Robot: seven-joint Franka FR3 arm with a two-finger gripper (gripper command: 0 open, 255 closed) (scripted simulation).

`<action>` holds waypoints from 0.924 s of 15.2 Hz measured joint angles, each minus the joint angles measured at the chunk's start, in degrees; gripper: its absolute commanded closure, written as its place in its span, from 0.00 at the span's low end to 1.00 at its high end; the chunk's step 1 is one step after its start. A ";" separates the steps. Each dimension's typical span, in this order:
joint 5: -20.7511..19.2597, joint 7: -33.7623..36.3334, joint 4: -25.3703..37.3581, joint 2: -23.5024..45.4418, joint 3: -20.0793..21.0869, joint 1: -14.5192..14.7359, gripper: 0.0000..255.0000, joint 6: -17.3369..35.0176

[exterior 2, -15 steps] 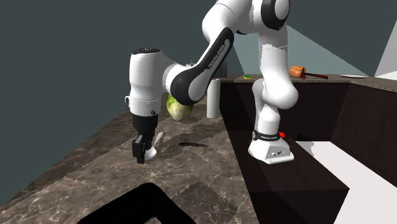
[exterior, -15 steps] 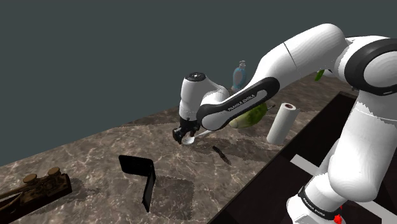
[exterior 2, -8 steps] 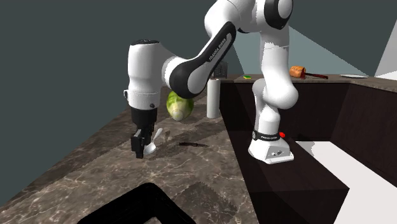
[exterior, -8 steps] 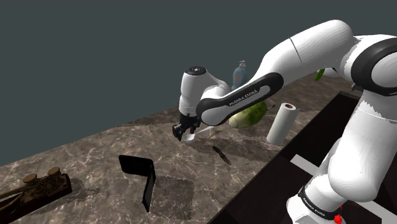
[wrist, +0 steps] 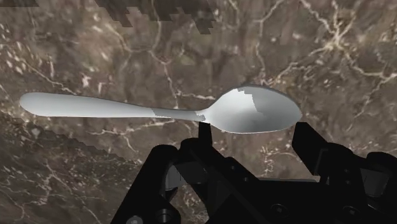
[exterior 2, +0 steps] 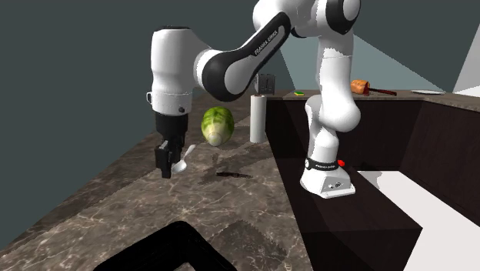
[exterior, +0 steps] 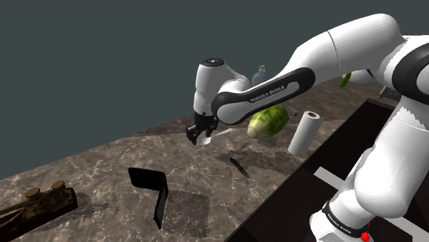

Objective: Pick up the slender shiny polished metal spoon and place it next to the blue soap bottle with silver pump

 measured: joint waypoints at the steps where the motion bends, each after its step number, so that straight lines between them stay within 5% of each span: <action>1: 0.39 -0.31 0.07 -0.66 0.04 -0.04 1.00 -0.66; 14: 2.90 -2.64 6.33 -4.17 0.24 -0.10 1.00 -10.04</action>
